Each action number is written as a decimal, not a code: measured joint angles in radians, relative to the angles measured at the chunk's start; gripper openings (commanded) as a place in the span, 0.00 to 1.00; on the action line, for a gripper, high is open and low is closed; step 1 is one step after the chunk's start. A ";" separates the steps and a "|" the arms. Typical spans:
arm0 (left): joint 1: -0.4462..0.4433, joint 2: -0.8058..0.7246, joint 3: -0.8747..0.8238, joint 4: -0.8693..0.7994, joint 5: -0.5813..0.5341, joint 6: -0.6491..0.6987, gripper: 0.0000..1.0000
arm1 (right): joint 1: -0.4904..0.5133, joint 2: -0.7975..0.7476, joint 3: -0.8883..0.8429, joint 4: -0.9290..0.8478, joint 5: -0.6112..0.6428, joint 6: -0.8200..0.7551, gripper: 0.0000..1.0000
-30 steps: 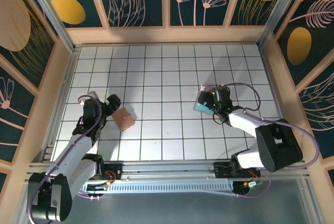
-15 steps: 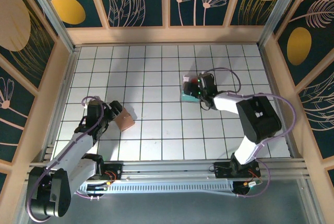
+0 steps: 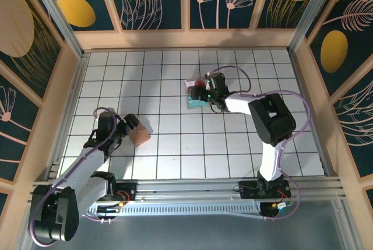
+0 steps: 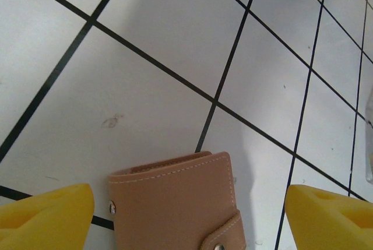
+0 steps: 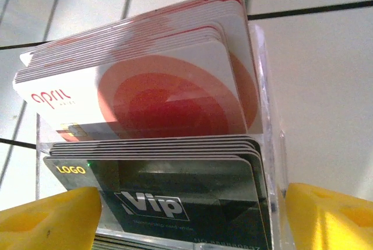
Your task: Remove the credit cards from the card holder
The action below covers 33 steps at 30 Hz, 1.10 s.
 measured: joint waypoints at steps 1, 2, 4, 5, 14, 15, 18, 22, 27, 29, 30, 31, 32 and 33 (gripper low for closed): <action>-0.003 0.002 0.000 0.000 0.004 0.001 0.83 | 0.009 0.018 0.022 0.000 -0.008 0.000 0.81; -0.005 0.003 0.000 0.000 0.007 0.001 0.83 | 0.019 0.031 0.039 0.000 -0.013 0.000 0.82; -0.006 0.006 0.000 0.000 0.018 0.001 0.82 | 0.037 0.057 0.074 -0.003 -0.023 -0.002 0.82; -0.008 0.009 0.000 0.000 0.022 0.003 0.82 | 0.043 0.065 0.087 -0.005 -0.028 -0.004 0.82; -0.016 0.064 0.000 0.000 0.052 0.012 0.80 | 0.056 0.097 0.141 -0.040 -0.049 -0.027 0.89; -0.019 0.073 0.000 0.000 0.056 0.015 0.80 | 0.055 0.095 0.141 -0.044 -0.049 -0.026 0.90; -0.031 0.099 0.000 0.001 0.065 0.019 0.81 | 0.050 0.078 0.139 -0.068 -0.045 -0.028 0.92; -0.071 0.140 0.000 0.006 0.058 0.022 0.88 | 0.046 0.027 0.124 -0.098 -0.023 -0.033 0.98; -0.124 0.179 0.023 0.009 -0.005 0.023 0.82 | 0.045 -0.069 0.084 -0.108 0.010 -0.032 0.99; -0.137 0.192 0.026 0.008 -0.029 0.023 0.79 | 0.045 -0.109 0.063 -0.108 0.025 -0.029 0.99; -0.143 0.199 0.029 0.008 -0.041 0.023 0.79 | 0.045 -0.127 0.053 -0.108 0.032 -0.027 0.99; -0.150 0.206 0.033 0.008 -0.051 0.023 0.77 | 0.045 -0.145 0.043 -0.110 0.041 -0.025 0.99; -0.158 0.212 0.038 0.009 -0.058 0.023 0.76 | 0.045 -0.163 0.033 -0.112 0.050 -0.022 0.99; -0.167 0.223 0.044 0.011 -0.063 0.023 0.74 | 0.045 -0.180 0.024 -0.116 0.057 -0.021 0.99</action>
